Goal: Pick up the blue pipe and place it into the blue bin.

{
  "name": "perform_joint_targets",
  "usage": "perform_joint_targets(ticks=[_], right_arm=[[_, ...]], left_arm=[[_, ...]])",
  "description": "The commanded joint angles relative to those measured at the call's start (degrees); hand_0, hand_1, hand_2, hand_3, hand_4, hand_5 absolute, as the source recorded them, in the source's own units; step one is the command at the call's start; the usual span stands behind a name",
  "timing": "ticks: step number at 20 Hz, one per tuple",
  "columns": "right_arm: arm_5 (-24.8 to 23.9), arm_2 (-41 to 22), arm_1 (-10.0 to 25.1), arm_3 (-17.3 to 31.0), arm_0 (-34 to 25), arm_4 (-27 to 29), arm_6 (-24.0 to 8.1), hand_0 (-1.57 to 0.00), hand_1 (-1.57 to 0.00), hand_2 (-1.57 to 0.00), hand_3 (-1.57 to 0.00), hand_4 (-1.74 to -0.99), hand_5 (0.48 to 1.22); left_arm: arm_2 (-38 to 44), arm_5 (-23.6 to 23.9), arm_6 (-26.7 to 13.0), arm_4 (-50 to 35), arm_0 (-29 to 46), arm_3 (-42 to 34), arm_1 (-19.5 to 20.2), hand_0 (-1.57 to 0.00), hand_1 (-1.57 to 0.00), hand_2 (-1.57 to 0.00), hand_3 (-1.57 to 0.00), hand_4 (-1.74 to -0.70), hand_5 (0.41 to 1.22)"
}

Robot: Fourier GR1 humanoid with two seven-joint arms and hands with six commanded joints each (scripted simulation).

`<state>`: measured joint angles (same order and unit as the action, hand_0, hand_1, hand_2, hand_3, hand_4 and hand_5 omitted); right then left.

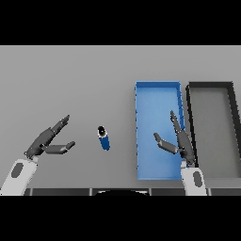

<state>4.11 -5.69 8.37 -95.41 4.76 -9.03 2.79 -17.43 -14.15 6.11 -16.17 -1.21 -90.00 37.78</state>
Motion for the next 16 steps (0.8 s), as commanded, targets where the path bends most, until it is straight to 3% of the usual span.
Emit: perform_joint_targets(ticks=[1, 5, 8, 14, 16], right_arm=[[0.36, 0.15, 0.23, -0.07, -0.09, 0.39, 0.58, 0.00, 0.00, 0.00, 0.00, -1.242, 0.618], [0.73, -0.06, -0.45, 0.17, -0.77, 0.96, -0.35, 0.00, 0.00, 0.00, 0.00, -1.279, 0.638], [0.67, -0.23, -0.40, -0.15, 0.68, 0.58, 1.68, 0.00, 0.00, 0.00, 0.00, -1.296, 0.651], [0.58, 0.10, -0.43, -0.63, -0.23, 0.99, -1.02, 0.00, 0.00, 0.00, 0.00, -1.306, 0.651], [0.43, -0.53, -0.92, -1.28, 1.06, 0.55, -0.01, 0.00, 0.00, 0.00, 0.00, -1.314, 0.653]], left_arm=[[-1.14, -0.36, -0.82, 0.73, 0.38, -0.98, 0.06, 0.00, 0.00, 0.00, 0.00, -1.18, 0.544], [-5.30, -1.72, -3.23, 2.49, -0.59, -2.88, -2.16, 0.00, 0.00, 0.00, 0.00, -1.20, 0.508], [-8.20, -0.97, -4.53, 5.11, -1.92, -2.58, -5.44, 0.00, 0.00, 0.00, 0.00, -1.21, 0.488], [-11.93, 2.98, -2.34, 11.04, -4.27, 1.60, -13.48, 0.00, 0.00, 0.00, 0.00, -1.22, 0.499], [-11.80, 3.86, -1.16, 11.59, -4.93, 2.83, -14.68, 0.00, 0.00, 0.00, 0.00, -1.23, 0.502]])
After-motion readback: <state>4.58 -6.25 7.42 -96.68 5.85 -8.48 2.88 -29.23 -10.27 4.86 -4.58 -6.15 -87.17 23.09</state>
